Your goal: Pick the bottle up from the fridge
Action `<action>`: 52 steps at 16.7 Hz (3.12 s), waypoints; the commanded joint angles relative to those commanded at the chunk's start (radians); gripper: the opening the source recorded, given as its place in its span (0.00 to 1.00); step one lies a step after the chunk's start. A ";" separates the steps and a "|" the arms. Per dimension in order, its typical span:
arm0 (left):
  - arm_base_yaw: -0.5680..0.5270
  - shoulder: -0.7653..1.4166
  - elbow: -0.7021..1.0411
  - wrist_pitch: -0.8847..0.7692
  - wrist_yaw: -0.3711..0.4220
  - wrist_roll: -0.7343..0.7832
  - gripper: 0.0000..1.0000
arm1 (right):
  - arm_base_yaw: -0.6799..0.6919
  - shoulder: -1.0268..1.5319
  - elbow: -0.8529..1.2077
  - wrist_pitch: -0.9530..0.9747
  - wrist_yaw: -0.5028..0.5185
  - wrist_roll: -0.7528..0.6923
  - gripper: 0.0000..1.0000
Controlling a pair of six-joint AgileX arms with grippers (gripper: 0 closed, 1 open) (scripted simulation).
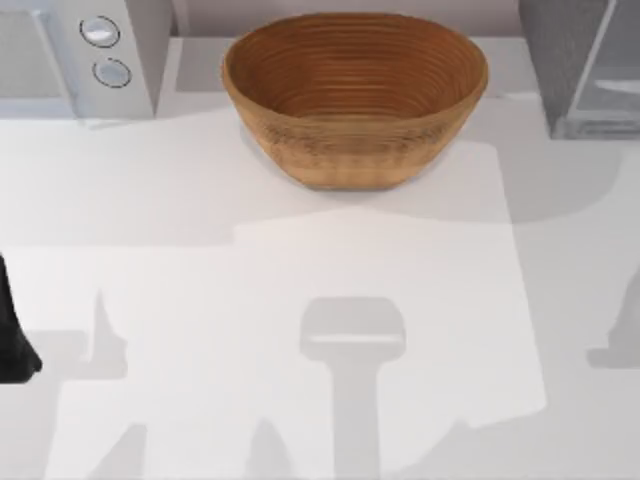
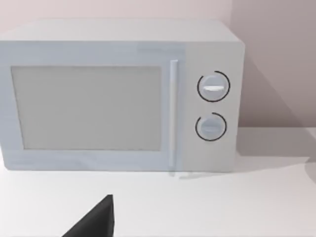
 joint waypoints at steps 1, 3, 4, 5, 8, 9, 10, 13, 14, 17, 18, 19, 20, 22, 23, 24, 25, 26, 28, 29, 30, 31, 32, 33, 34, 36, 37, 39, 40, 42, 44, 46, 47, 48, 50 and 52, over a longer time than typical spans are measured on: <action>0.000 0.000 0.000 0.000 0.000 0.000 1.00 | 0.007 -0.040 -0.021 -0.024 0.006 0.000 0.00; 0.000 0.000 0.000 0.000 0.000 0.000 1.00 | 0.016 -0.091 -0.049 -0.055 0.015 0.000 0.00; 0.000 0.000 0.000 0.000 0.000 0.000 1.00 | 0.018 -0.100 -0.054 -0.061 0.016 0.000 0.00; 0.000 0.000 0.000 0.000 0.000 0.000 1.00 | 0.018 -0.100 -0.054 -0.061 0.016 0.000 0.00; 0.000 0.000 0.000 0.000 0.000 0.000 1.00 | 0.018 -0.100 -0.054 -0.061 0.016 0.000 0.00; 0.000 0.000 0.000 0.000 0.000 0.000 1.00 | 0.015 -0.096 -0.053 -0.059 0.015 0.002 0.00; 0.000 0.000 0.000 0.000 0.000 0.000 1.00 | 0.015 -0.096 -0.053 -0.059 0.015 0.002 0.00; 0.000 0.000 0.000 0.000 0.000 0.000 1.00 | 0.056 -0.035 -0.016 -0.017 0.054 0.003 0.00; 0.000 0.000 0.000 0.000 0.000 0.000 1.00 | 0.081 0.007 0.008 0.010 0.080 0.004 0.00; 0.000 0.000 0.000 0.000 0.000 0.000 1.00 | 0.184 0.195 0.104 0.121 0.187 0.010 0.00; 0.000 0.000 0.000 0.000 0.000 0.000 1.00 | 0.226 0.277 0.142 0.164 0.230 0.013 0.00; 0.000 0.000 0.000 0.000 0.000 0.000 1.00 | 0.270 0.368 0.181 0.210 0.277 0.017 0.00; 0.000 0.000 0.000 0.000 0.000 0.000 1.00 | 0.317 0.467 0.222 0.257 0.325 0.022 0.00; 0.000 0.000 0.000 0.000 0.000 0.000 1.00 | 0.415 0.682 0.304 0.353 0.426 0.032 0.00; 0.000 0.000 0.000 0.000 0.000 0.000 1.00 | 0.465 0.795 0.346 0.401 0.477 0.038 0.00; 0.000 0.000 0.000 0.000 0.000 0.000 1.00 | 0.515 0.908 0.387 0.449 0.528 0.044 0.00; 0.000 0.000 0.000 0.000 0.000 0.000 1.00 | 0.565 1.019 0.428 0.497 0.578 0.051 0.00; 0.000 0.000 0.000 0.000 0.000 0.000 1.00 | 0.613 1.127 0.469 0.545 0.628 0.057 0.00; 0.000 0.000 0.000 0.000 0.000 0.000 1.00 | 0.707 1.328 0.548 0.637 0.722 0.068 0.00; 0.000 0.000 0.000 0.000 0.000 0.000 1.00 | 0.751 1.417 0.587 0.682 0.767 0.074 0.00; 0.000 0.000 0.000 0.000 0.000 0.000 1.00 | 0.793 1.500 0.625 0.725 0.809 0.078 0.00; 0.000 0.000 0.000 0.000 0.000 0.000 1.00 | 0.832 1.575 0.660 0.766 0.849 0.083 0.00; 0.000 0.000 0.000 0.000 0.000 0.000 1.00 | 0.869 1.642 0.694 0.805 0.886 0.086 0.00; 0.000 0.000 0.000 0.000 0.000 0.000 1.00 | 0.902 1.703 0.725 0.841 0.919 0.090 0.00; 0.000 0.000 0.000 0.000 0.000 0.000 1.00 | 0.931 1.758 0.753 0.873 0.949 0.092 0.00; 0.000 0.000 0.000 0.000 0.000 0.000 1.00 | 0.978 1.847 0.797 0.923 0.996 0.096 0.00; 0.000 0.000 0.000 0.000 0.000 0.000 1.00 | 0.993 1.878 0.813 0.941 1.012 0.097 0.00; 0.000 0.000 0.000 0.000 0.000 0.000 1.00 | 1.009 1.908 0.828 0.958 1.028 0.098 0.00; 0.000 0.000 0.000 0.000 0.000 0.000 1.00 | 1.009 1.908 0.828 0.958 1.028 0.098 0.00; 0.000 0.000 0.000 0.000 0.000 0.000 1.00 | 1.009 1.908 0.828 0.958 1.028 0.098 0.00; 0.000 0.000 0.000 0.000 0.000 0.000 1.00 | 1.007 1.906 0.824 0.955 1.025 0.102 0.00; 0.000 0.000 0.000 0.000 0.000 0.000 1.00 | 1.035 1.913 0.830 0.951 1.021 0.120 0.00; 0.000 0.000 0.000 0.000 0.000 0.000 1.00 | 1.054 1.922 0.837 0.951 1.018 0.133 0.00; 0.000 0.000 0.000 0.000 0.000 0.000 1.00 | 1.070 1.934 0.847 0.954 1.012 0.145 0.00; 0.000 0.000 0.000 0.000 0.000 0.000 1.00 | 1.080 1.973 0.872 0.973 0.993 0.161 0.00; 0.000 0.000 0.000 0.000 0.000 0.000 1.00 | 1.055 2.025 0.899 1.003 0.969 0.157 0.00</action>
